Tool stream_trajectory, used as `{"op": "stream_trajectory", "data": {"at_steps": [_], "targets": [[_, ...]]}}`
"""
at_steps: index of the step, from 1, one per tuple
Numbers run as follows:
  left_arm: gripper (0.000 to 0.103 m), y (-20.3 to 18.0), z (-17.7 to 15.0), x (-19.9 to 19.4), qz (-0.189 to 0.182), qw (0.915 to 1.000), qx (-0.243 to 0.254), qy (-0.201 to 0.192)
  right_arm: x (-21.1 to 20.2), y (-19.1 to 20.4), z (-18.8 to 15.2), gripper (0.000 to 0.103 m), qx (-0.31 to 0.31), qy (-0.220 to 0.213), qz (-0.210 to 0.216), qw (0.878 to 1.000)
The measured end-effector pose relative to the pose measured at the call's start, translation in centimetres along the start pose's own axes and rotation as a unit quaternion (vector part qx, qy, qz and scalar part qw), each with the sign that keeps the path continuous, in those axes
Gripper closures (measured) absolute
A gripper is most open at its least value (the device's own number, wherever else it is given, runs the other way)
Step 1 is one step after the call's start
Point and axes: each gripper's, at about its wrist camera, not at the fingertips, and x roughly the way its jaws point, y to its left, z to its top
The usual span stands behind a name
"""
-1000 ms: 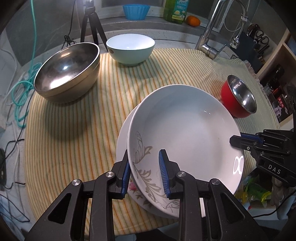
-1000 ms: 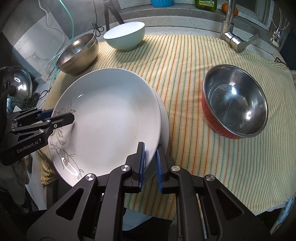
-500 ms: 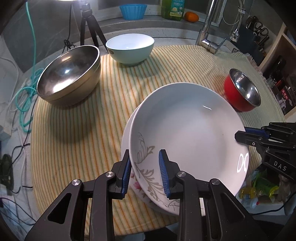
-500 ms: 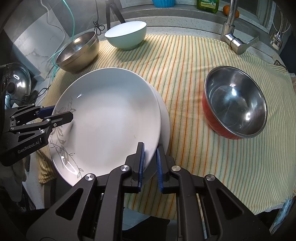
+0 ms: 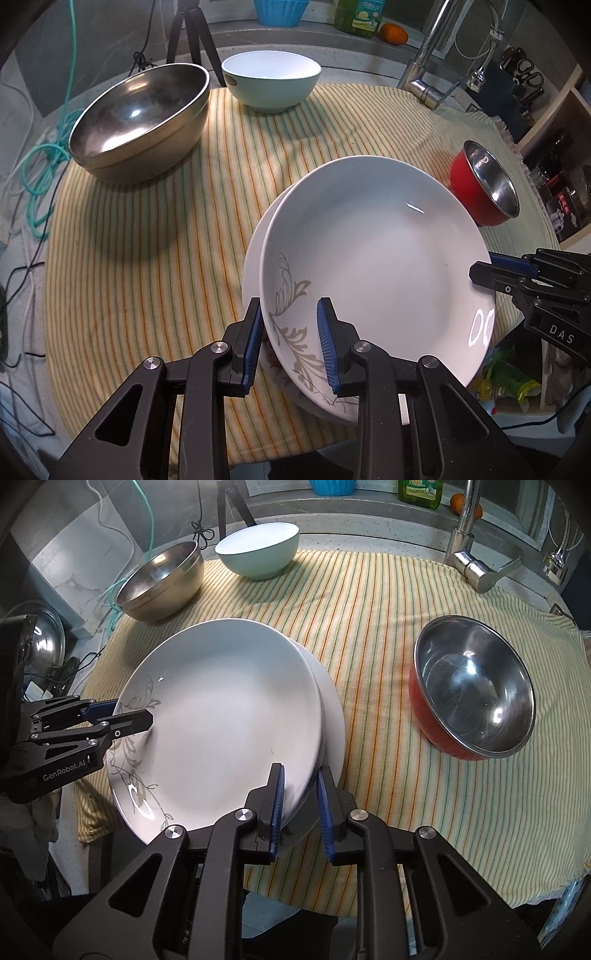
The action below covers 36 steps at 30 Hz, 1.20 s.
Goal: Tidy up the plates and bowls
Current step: 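Lower the oval plate onto the floral plate stack and open both tools, then move both tools to the large steel bowl and grip its rim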
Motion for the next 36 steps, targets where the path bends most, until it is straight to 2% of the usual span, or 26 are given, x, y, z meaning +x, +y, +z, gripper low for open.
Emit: {"op": "stream_trajectory", "data": {"at_steps": [3, 5, 6, 7, 8, 9, 10, 11, 13, 19, 36], "targets": [[0.076, 0.4, 0.0, -0.1, -0.011, 0.9999, -0.012, -0.001, -0.3, -0.2, 0.2, 0.082, 0.005, -0.005, 0.006, 1.0], [0.076, 0.6, 0.1, -0.2, -0.016, 0.9997, -0.018, -0.002, -0.6, -0.2, 0.3, 0.068, 0.006, -0.009, 0.006, 1.0], [0.076, 0.7, 0.0, -0.3, -0.017, 0.9996, -0.02, -0.003, -0.8, -0.3, 0.3, 0.054, 0.007, -0.012, 0.006, 1.0], [0.075, 0.9, 0.0, -0.4, -0.019, 0.9996, -0.023, -0.004, -1.0, -0.2, 0.4, 0.048, 0.008, -0.018, 0.004, 1.0], [0.075, 1.0, 0.1, -0.4, -0.022, 0.9993, -0.028, -0.004, -1.2, -0.2, 0.5, 0.048, 0.008, -0.021, 0.004, 1.0], [0.072, 1.3, 0.1, -0.5, -0.026, 0.9991, -0.035, -0.004, -1.3, -0.2, 0.6, 0.048, 0.008, -0.023, 0.005, 1.0], [0.062, 1.5, 0.1, -0.5, -0.03, 0.9987, -0.042, -0.004, -1.5, -0.2, 0.7, 0.047, 0.009, -0.024, 0.005, 1.0], [0.057, 1.8, 0.1, -0.6, -0.042, 0.9978, -0.051, -0.003, -1.6, -0.2, 0.8, 0.045, 0.01, -0.027, 0.007, 1.0], [0.044, 2.2, 0.2, -0.7, -0.056, 0.9964, -0.064, -0.002, -2.0, -0.4, 1.0, 0.033, 0.016, -0.035, 0.015, 0.999], [0.042, 3.6, 0.4, -1.3, -0.067, 0.9927, -0.1, -0.009, -3.0, -0.5, 1.8, 0.022, 0.028, -0.054, 0.04, 0.997], [0.042, 7.7, 1.9, -3.6, -0.062, 0.9881, -0.13, -0.053, -3.6, 1.4, 4.8, 0.021, 0.043, -0.081, 0.078, 0.993]]}}
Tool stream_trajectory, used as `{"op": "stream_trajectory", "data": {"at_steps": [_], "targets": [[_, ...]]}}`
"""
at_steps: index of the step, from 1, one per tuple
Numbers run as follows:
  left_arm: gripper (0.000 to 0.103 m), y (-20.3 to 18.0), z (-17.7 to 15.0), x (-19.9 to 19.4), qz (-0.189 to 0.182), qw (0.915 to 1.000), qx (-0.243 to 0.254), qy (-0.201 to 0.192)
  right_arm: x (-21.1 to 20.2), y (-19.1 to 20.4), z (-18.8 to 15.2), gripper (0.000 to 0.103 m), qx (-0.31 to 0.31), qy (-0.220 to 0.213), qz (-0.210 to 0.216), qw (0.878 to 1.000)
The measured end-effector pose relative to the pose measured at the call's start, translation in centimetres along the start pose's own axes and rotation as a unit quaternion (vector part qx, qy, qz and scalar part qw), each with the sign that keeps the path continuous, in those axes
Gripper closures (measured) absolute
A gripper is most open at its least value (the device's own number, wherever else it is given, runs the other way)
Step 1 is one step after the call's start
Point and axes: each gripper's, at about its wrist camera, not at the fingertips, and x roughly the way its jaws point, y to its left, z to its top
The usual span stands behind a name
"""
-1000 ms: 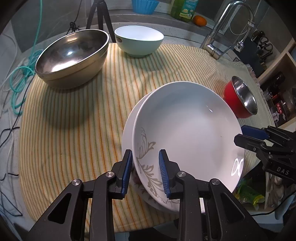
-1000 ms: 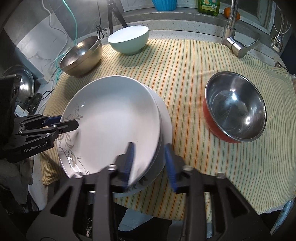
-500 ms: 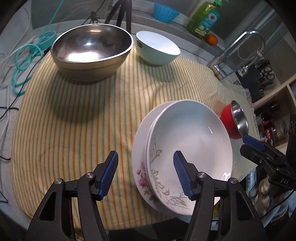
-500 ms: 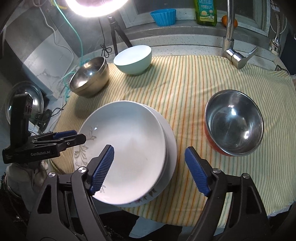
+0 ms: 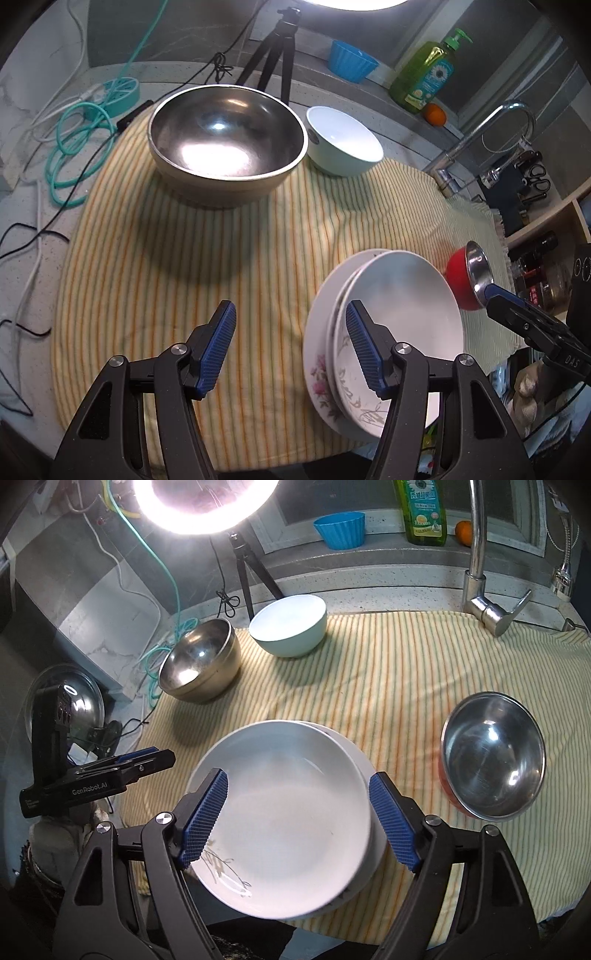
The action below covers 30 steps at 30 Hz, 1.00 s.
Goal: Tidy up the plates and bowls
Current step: 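Move both tools to the large steel bowl and grip its rim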
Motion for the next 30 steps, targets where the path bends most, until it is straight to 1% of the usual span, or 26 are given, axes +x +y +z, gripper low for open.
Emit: {"op": "stream_trajectory", "data": {"at_steps": [9, 16, 21, 27, 29, 30], "targets": [[0.042, 2.9, 2.2, -1.2, 0.01, 0.9996, -0.012, -0.025, 1.4, 2.3, 1.8, 0.021, 0.003, -0.007, 0.03, 1.0], [0.042, 6.1, 4.6, -1.6, 0.002, 0.9982, -0.042, -0.043, 3.1, 4.2, 4.0, 0.021, 0.006, -0.009, 0.052, 0.999], [0.042, 8.2, 6.6, -1.7, -0.006, 0.9965, -0.063, -0.054, 5.0, 5.3, 5.6, 0.022, 0.016, -0.001, 0.069, 0.997], [0.044, 9.9, 8.3, -0.8, -0.019, 0.9946, -0.083, -0.058, 7.5, 6.5, 7.4, 0.032, 0.025, 0.013, 0.085, 0.996], [0.047, 10.5, 8.9, -0.2, -0.028, 0.9936, -0.094, -0.055, 8.4, 6.7, 7.9, 0.035, 0.03, 0.021, 0.09, 0.995], [0.048, 10.7, 9.0, 0.0, -0.03, 0.9933, -0.098, -0.054, 8.8, 6.7, 8.2, 0.038, 0.032, 0.024, 0.092, 0.995]]}}
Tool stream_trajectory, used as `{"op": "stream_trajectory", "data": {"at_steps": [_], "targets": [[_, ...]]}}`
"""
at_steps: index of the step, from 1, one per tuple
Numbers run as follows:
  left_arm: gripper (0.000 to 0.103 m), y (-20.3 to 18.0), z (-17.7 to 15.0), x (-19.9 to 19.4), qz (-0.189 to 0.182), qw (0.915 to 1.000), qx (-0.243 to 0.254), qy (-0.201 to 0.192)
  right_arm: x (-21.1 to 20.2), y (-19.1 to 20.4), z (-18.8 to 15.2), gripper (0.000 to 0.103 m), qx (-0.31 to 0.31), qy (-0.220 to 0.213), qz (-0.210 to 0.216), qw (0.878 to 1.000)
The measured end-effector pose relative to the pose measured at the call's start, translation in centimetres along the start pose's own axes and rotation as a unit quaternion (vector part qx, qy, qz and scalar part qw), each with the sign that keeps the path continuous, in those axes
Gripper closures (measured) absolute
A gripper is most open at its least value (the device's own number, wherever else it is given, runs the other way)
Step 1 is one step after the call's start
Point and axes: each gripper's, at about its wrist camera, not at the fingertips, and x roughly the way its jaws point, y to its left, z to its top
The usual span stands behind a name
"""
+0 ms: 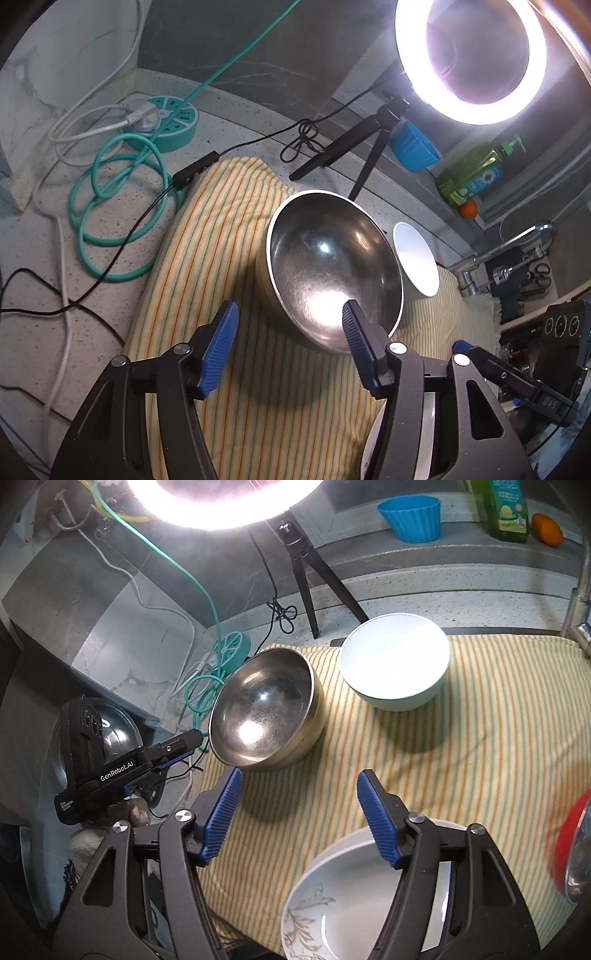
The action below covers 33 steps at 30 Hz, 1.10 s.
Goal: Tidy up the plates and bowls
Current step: 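Move both tools to the large steel bowl and grip its rim, then lift the steel bowl off the cloth with both tools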
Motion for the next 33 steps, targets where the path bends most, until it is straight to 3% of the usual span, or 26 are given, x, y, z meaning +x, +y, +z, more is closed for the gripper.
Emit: {"op": "stream_trajectory", "data": {"at_steps": [18, 28, 33], "targets": [[0.069, 1.2, 1.9, 3.4, -0.022, 0.9991, -0.026, 0.026, 6.5, -0.4, 3.4, 0.063, 0.03, 0.048, 0.015, 0.998], [0.074, 1.5, 2.0, 4.1, -0.018, 0.9991, -0.021, 0.031, 8.3, -0.2, 4.0, 0.081, 0.023, 0.067, 0.007, 0.997], [0.074, 1.4, 1.9, 4.0, -0.016, 0.9992, -0.016, 0.032, 8.8, 0.0, 4.0, 0.083, 0.016, 0.072, -0.001, 0.997]]}}
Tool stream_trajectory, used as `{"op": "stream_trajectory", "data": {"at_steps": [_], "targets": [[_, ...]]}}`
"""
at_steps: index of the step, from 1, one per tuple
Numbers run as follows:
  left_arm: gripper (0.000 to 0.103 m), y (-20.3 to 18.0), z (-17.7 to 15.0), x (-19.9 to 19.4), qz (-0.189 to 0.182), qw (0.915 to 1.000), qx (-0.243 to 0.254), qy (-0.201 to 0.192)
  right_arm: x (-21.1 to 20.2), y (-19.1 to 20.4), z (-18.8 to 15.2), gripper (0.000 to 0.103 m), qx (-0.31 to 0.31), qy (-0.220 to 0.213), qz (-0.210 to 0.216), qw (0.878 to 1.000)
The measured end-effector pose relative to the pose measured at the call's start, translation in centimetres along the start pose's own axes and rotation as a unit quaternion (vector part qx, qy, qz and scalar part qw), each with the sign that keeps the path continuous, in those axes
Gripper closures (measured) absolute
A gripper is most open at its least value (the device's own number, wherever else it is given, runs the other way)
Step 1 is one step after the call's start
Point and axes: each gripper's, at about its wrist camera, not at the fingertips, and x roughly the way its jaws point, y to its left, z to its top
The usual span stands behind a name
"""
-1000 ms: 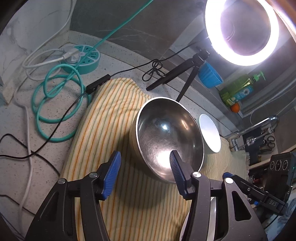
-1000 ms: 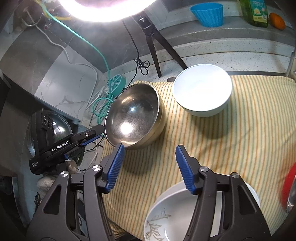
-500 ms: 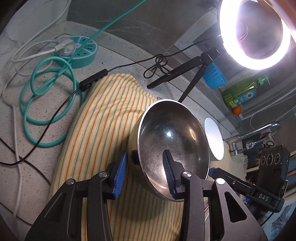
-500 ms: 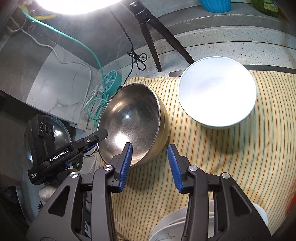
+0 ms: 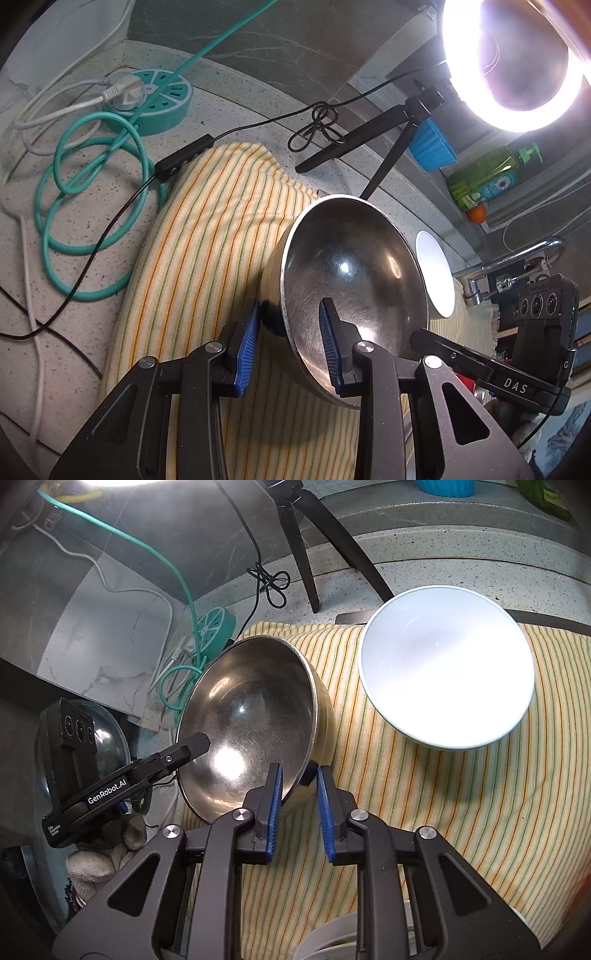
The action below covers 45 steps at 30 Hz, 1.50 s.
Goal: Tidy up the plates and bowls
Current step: 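Lift the steel bowl off the cloth with both tools, then carry the steel bowl beside the plate stack and open both tools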
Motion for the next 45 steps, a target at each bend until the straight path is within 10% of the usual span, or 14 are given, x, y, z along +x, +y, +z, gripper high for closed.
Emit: {"op": "stream_trajectory", "data": {"at_steps": [45], "targets": [[0.074, 0.4, -12.4, -7.4, 0.022, 0.999, -0.034, -0.018, -3.7, 3.3, -12.0, 0.083, -0.061, 0.051, 0.03, 0.996]]}}
